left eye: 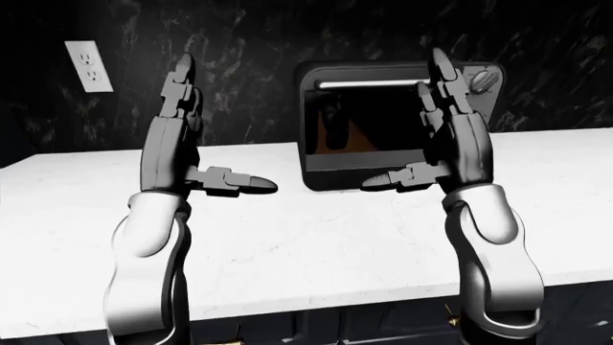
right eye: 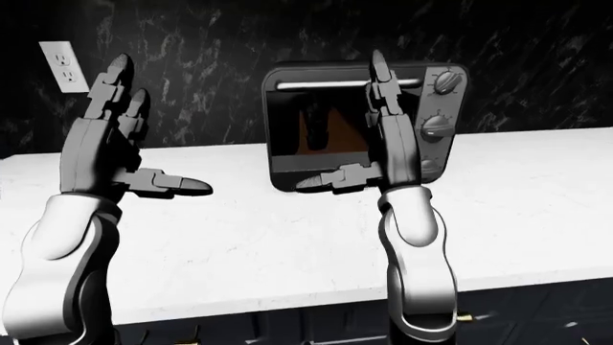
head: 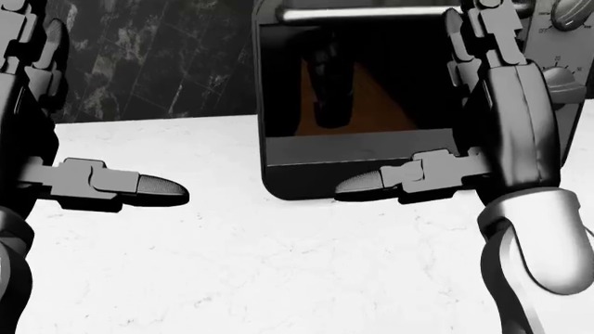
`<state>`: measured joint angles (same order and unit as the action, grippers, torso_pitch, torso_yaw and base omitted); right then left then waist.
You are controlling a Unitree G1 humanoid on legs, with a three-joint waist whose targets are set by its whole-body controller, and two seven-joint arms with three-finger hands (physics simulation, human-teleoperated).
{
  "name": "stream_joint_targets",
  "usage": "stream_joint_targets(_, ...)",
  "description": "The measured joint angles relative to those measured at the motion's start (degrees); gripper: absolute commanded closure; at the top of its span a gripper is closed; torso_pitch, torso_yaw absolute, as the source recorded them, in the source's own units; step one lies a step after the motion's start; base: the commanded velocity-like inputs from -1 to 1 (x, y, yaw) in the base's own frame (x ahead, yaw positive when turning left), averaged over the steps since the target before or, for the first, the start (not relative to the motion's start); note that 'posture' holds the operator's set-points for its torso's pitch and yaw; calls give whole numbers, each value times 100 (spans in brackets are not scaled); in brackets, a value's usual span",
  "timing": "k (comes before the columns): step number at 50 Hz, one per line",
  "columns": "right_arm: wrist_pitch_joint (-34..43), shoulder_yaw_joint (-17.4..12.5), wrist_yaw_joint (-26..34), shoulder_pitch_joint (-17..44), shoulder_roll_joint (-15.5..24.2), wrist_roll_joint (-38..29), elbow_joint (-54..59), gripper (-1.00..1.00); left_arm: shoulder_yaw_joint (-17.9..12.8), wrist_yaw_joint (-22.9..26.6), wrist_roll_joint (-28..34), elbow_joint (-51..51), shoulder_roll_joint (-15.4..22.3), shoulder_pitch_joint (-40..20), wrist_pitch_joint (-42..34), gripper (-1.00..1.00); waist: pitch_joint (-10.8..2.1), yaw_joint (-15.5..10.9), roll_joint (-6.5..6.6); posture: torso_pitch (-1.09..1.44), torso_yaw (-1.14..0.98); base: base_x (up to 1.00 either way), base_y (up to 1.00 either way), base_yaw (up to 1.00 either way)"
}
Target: Open the toaster oven door.
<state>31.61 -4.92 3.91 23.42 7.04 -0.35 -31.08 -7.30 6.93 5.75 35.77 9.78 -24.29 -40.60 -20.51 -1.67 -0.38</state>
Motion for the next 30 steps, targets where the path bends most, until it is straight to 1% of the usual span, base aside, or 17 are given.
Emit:
stream_joint_targets(2,1,28,21,61,43,-68,84,-100,-8,-4,10,11,5,-8,-18,-100,-43,1,6,-60,0,0,0,0)
stream_joint_targets(6,161,78,139,404,191,-328,293,-100,4,-17,7,36,-11,2,-22,-100,-93,-4,13,-60,0,0,0,0)
stream_joint_targets(8,333,187,324,707,380,-612,415,-100,-2,-18,-17,40,-37,-24,-41,-100,-103,-6,13,-60,0,0,0,0)
stream_joint_targets(10,530,281,634,1207,519,-938,683,-100,-22,-29,-36,26,1,-43,-23,-100,-105,11,28,-60,0,0,0,0)
stream_joint_targets(13,395,379,1090,1791,678,-1542,1225,-100,-32,-36,-59,48,31,-81,-58,-100,-126,13,15,-60,0,0,0,0)
stream_joint_targets(16,-69,460,1524,2175,799,-2270,1858,-100,-32,-49,-56,48,45,-109,-65,-100,-139,8,5,-60,0,0,0,0)
stream_joint_targets(21,-1133,628,2253,2487,908,-3800,2632,-100,-46,-56,-52,1,68,-176,-127,-100,-113,7,28,-60,0,0,0,0)
stream_joint_targets(23,-1594,585,2486,2547,908,-4368,2812,-100,-51,-41,-62,51,84,-155,-157,-100,-99,2,42,-60,0,0,0,0)
stream_joint_targets(25,-1957,487,2663,2601,891,-4786,2967,-100,-57,-35,-64,78,88,-146,-184,-100,-90,-2,50,-60,0,0,0,0)
stream_joint_targets(27,-2254,431,2774,2676,916,-5124,3180,-100,-64,-36,-58,70,97,-153,-193,-100,-89,0,57,-60,0,0,0,0)
stream_joint_targets(30,-2587,372,2817,2824,933,-5456,3551,-100,-61,-42,-47,85,87,-136,-200,-100,-85,8,70,-60,0,0,0,0)
